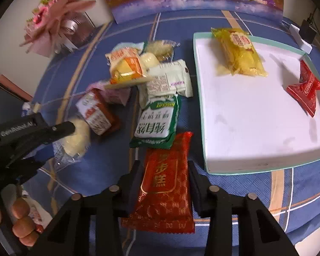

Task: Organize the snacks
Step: 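Grasp the clear-wrapped round bun with the left tool while the right tool grasps the red cake packet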

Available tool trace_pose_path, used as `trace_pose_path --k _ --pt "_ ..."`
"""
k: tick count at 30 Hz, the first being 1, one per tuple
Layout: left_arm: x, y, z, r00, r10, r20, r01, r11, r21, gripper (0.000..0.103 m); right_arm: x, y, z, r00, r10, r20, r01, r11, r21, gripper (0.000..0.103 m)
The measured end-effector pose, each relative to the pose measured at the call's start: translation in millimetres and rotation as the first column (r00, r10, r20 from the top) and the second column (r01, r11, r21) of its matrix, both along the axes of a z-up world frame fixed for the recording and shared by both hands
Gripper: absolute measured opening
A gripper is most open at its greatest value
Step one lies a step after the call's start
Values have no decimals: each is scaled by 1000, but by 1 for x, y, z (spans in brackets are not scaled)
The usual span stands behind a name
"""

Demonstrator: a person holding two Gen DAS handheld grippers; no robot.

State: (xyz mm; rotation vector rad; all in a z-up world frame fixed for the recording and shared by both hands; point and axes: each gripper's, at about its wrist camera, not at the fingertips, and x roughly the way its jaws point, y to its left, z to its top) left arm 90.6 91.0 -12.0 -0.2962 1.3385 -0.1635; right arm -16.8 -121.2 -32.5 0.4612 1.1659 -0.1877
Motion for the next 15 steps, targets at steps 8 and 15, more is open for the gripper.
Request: trace_pose_path --k 8,15 --pt "-4 4 -4 999 -18 -32 19 1000 12 45 -5 -13 -8 998 12 -65 -12 1000 -1 30" --pt "-4 -6 -24 993 -63 -105 69 996 58 45 -2 -14 -29 989 23 -143 -22 1000 5 30"
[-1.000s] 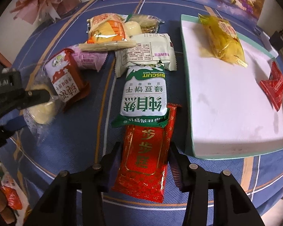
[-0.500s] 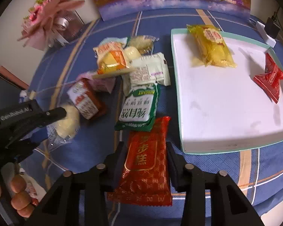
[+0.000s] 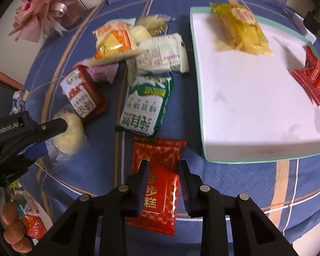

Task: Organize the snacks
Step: 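Grasp the clear-wrapped round bun with the left tool while the right tool grasps the red cake packet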

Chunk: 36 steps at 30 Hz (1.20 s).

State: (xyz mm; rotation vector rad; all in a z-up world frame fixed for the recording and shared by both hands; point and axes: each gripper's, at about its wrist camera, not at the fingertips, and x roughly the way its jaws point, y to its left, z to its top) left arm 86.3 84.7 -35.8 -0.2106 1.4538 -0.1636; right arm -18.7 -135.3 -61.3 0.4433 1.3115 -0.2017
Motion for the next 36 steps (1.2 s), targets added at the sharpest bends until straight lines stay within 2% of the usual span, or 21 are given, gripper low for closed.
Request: trace_pose_path --k 3,5,6,7,12,15,17,19,23,27,32,36 --pt "-4 -7 -1 999 -42 9 42 998 36 45 1 0 -3 1000 7 -8 -7 1000 -7 32" --pt "-5 -12 -2 998 -63 11 62 997 53 45 2 1 -3 1000 7 -6 -7 1000 2 43" --pt "-7 -13 -2 997 -71 12 70 996 58 45 6 6 -6 1000 9 -12 -9 1000 13 57" --pt "-8 -14 -2 997 -77 12 76 995 63 45 6 9 -8 1000 10 -18 -10 1000 18 59" --pt "-12 -17 -1 995 -99 12 98 992 75 45 12 33 -18 997 54 -49 -56 998 -31 59" --pt "-12 -17 -3 997 -73 8 72 996 56 45 15 49 -20 993 95 -66 -101 991 -93 60" --pt "-11 -13 -5 999 -53 4 53 998 36 49 17 57 -22 991 113 -78 -122 985 -119 61" --pt "-8 -9 -6 1000 -25 -10 25 1000 -2 58 17 61 -23 989 120 -83 -130 983 -132 61" --pt "-4 -5 -9 1000 11 -19 -12 1000 -27 60 16 61 -25 991 100 -86 -110 986 -123 61" --pt "-4 -3 -13 1000 13 -18 -13 1000 -2 60 17 48 -28 993 74 -92 -86 988 -132 61" --pt "-2 -11 -17 1000 -6 -8 6 999 44 61 18 61 -30 991 87 -98 -102 982 -158 62" --pt "-3 -33 -22 999 -50 1 49 991 123 61 18 69 -32 990 102 -101 -119 976 -182 62"
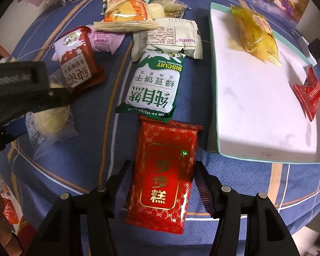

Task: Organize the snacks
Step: 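Grasp the clear-wrapped round bun with the left tool while the right tool grasps the red cake packet, then carry the bun and red packet over the tray and open both tools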

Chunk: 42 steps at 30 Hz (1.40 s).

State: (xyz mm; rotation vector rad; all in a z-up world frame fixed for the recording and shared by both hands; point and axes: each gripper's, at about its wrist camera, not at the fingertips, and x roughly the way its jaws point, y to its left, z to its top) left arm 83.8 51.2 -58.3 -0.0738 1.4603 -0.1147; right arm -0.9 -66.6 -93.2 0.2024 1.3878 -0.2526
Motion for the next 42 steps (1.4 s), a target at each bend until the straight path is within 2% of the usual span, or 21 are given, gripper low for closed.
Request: trace_pose_path --k 3,7,17,21,32,37,42 --pt "-1 -15 -9 999 -37 -13 38 997 71 62 -1 2 2 1000 1 4 -1 1000 3 62" --pt "-1 -23 -13 998 -54 -18 56 993 103 62 0 7 0 1000 5 9 -5 1000 -8 62" --pt "-9 -30 -11 998 -53 -18 55 993 106 62 -6 7 0 999 17 30 -17 1000 -13 65" --pt "-2 -12 -15 998 -56 -25 58 993 101 62 -10 3 -1 999 24 38 -23 1000 -6 66" --pt "-3 -13 -14 998 -55 -33 58 992 112 62 -20 0 1 997 48 59 -48 999 -4 66" --pt "-8 -19 -13 997 -68 -37 72 990 120 61 -28 0 4 995 67 69 -67 998 0 56" --pt "-15 -26 -9 995 -83 -51 88 992 87 58 -37 1 7 993 90 75 -90 996 -1 50"
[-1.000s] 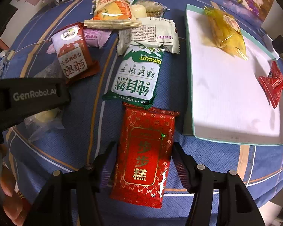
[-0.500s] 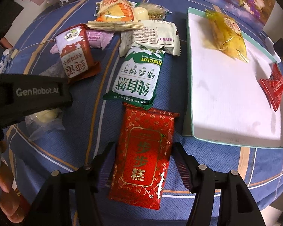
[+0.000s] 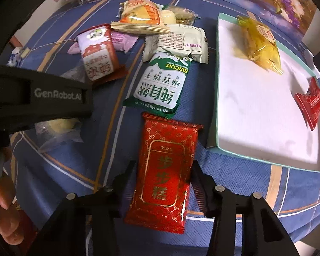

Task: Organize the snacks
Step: 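Carry the bun and red packet over the tray and open both tools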

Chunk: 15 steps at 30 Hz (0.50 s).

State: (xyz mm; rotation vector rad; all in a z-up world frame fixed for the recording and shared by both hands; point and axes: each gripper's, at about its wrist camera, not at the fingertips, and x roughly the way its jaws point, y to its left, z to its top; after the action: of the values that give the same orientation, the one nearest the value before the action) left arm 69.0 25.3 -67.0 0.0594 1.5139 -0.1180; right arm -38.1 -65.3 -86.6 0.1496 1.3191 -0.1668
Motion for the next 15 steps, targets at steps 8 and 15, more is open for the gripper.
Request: trace_pose_path --k 8,15 --pt "-6 1 14 999 25 -23 -28 993 -113 56 -11 -7 20 999 -6 52 4 1000 30 49" --pt "-17 0 55 996 32 79 -14 977 -215 56 -26 -24 53 988 -49 150 39 997 70 49"
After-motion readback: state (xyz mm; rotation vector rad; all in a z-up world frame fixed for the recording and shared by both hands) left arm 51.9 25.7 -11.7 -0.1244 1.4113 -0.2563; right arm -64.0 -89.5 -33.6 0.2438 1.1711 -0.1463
